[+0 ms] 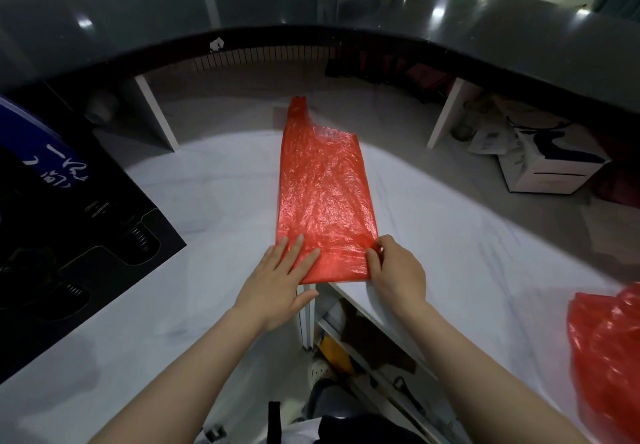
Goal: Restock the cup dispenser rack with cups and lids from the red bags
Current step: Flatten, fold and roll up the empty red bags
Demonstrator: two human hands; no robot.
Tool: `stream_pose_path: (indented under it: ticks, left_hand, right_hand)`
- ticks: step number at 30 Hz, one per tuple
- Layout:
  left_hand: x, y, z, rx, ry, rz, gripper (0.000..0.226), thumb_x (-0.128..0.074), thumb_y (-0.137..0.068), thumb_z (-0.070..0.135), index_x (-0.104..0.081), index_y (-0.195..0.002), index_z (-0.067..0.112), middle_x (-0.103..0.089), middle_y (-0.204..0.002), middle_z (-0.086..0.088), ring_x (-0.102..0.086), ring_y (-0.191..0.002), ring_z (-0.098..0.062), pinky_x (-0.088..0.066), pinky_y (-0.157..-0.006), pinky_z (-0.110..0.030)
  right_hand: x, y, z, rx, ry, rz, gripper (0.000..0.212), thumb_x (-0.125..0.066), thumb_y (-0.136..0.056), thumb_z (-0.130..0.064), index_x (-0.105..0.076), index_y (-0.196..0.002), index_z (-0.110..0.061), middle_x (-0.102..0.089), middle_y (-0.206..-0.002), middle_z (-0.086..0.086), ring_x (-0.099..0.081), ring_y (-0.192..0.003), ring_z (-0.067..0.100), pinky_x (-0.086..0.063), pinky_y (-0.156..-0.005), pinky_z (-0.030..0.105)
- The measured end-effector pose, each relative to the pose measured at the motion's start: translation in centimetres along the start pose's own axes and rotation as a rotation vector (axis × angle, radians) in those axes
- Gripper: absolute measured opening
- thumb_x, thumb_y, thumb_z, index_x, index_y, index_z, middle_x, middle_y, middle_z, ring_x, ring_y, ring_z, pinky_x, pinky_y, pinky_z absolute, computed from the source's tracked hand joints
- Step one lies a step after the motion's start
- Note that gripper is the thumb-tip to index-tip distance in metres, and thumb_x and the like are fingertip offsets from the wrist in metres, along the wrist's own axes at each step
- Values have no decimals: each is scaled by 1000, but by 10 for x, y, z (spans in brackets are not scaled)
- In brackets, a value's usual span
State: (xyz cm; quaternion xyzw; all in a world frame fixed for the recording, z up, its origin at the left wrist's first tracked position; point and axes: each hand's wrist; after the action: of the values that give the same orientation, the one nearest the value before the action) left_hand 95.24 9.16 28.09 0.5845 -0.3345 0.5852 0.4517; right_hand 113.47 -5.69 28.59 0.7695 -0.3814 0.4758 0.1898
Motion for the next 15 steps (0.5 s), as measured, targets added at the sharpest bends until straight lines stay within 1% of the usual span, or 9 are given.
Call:
stream_pose_path:
  ticks: [2, 4, 5, 7, 9, 11, 15]
  left_hand:
    - [0, -1, 1, 12, -5, -1, 72, -2, -82, 74, 31, -137, 42, 33, -150, 2, 35, -135, -23, 19, -111, -36]
    - [1, -1, 1, 18, -16, -4, 72, -12, -87, 72, 30, -138, 43, 32, -150, 2, 34, -136, -23, 19, -111, -37]
    - [1, 0, 1, 16, -22, -2, 73, -16, -88, 71, 30, -138, 44, 31, -150, 2, 32, -137, -24, 18, -111, -38]
    - [2, 0, 1, 16, -27, 7, 75, -22, -89, 70, 28, -138, 45, 27, -152, 3, 22, -143, -26, 14, -113, -39]
    - [4, -1, 0, 22, -26, 14, 76, -26, -89, 71, 23, -141, 45, 16, -158, 3, 9, -147, -26, 4, -117, -41]
    - [9, -3, -2, 24, -33, 13, 78, -29, -87, 72, 13, -146, 45, 3, -161, 3, -1, -146, -26, -6, -118, -43]
    - [15, -4, -6, 1, -51, 22, 76, -31, -87, 71, 4, -149, 44, -7, -161, 4, -10, -144, -26, -15, -116, -43]
  right_hand:
    - [-1, 1, 3, -4, -26, 4, 22, -43, -97, -41, -52, -109, -24, -58, -85, -11, -55, -72, 11, -44, -59, 28]
    - [-1, 2, 4, -11, -65, 5, 29, -39, -98, -42, -50, -118, -23, -63, -90, -7, -59, -76, 13, -50, -63, 32]
    - [-3, 3, 5, -11, -76, 10, 30, -37, -99, -41, -49, -120, -23, -64, -91, -4, -59, -76, 14, -49, -63, 34]
    - [-5, 4, 6, -23, -70, 33, 29, -37, -99, -38, -47, -122, -25, -63, -91, 0, -56, -78, 16, -43, -62, 32]
    - [-7, 5, 7, -52, -61, 56, 27, -39, -98, -37, -46, -122, -28, -60, -89, 2, -53, -83, 18, -41, -64, 32]
    - [-6, 8, 6, -50, -52, 88, 24, -38, -98, -37, -45, -120, -31, -56, -83, -4, -52, -87, 19, -43, -67, 34]
    - [-5, 10, 2, 2, -36, 143, 24, -37, -98, -35, -52, -115, -28, -49, -72, -12, -49, -79, 21, -39, -64, 35]
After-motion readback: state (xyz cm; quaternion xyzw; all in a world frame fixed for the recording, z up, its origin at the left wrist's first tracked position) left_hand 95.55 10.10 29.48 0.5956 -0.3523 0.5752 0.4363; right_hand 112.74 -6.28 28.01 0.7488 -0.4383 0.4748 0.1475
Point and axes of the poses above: each hand's wrist, its own y-axis away from the middle knuckle, its own x-axis out of the back of the hand, z = x × y
